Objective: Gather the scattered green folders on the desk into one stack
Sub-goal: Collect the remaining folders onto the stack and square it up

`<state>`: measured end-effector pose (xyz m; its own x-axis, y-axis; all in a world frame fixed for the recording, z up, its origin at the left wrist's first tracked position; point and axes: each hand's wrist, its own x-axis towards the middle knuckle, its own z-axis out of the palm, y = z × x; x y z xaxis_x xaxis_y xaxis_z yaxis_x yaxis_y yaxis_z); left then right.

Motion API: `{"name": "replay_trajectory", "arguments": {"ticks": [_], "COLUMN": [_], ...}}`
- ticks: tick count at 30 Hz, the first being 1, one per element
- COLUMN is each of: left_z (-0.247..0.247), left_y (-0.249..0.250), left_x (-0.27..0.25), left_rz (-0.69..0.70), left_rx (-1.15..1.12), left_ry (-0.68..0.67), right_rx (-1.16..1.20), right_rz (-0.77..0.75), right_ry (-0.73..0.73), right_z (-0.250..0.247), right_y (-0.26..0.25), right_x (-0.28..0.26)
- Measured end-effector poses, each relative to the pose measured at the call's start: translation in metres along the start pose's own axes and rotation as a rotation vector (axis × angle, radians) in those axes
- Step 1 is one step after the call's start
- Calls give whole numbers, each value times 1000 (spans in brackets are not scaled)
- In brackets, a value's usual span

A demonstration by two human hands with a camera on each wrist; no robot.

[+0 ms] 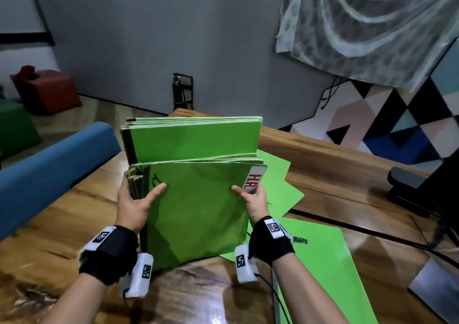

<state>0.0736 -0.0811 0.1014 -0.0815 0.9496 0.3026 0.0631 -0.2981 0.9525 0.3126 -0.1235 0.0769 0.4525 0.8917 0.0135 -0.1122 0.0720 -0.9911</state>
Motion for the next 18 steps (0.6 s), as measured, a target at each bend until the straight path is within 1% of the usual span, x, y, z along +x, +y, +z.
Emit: {"name": "replay_trajectory", "arguments": {"ticks": [2,4,6,8,10,13,15,17,18], "left_z": [-2,-6,-10,-13,-14,-9,-5,-4,-4], "left_y": [9,18,23,23,15,6,-1,-6,-7], "left_x": [4,8,15,23,32,36,34,33,33], "left_rz": [29,20,39,97,109,45,33,35,33], "left_rx": [-36,-53,-79,-153,-158,-121,-62,-77,-86], "left_ry": [21,16,3,-28,-12,18,39,55,65], "right_rx": [25,44,41,-3,-52,-113,-118,-132,-184], "right_rz": [-48,-96,-132,-159,-160,-120,-71,60,122], "right_ry": [17,29,-3,-48,-67,-86,-76,17,81], "right_z": [6,13,19,25,29,25,15,-1,-13], "right_y": [-8,-16,-25,-34,-35,-26,-12,9,23], "right_x": [-4,-3,1,6,11,13,13,16,19]}}
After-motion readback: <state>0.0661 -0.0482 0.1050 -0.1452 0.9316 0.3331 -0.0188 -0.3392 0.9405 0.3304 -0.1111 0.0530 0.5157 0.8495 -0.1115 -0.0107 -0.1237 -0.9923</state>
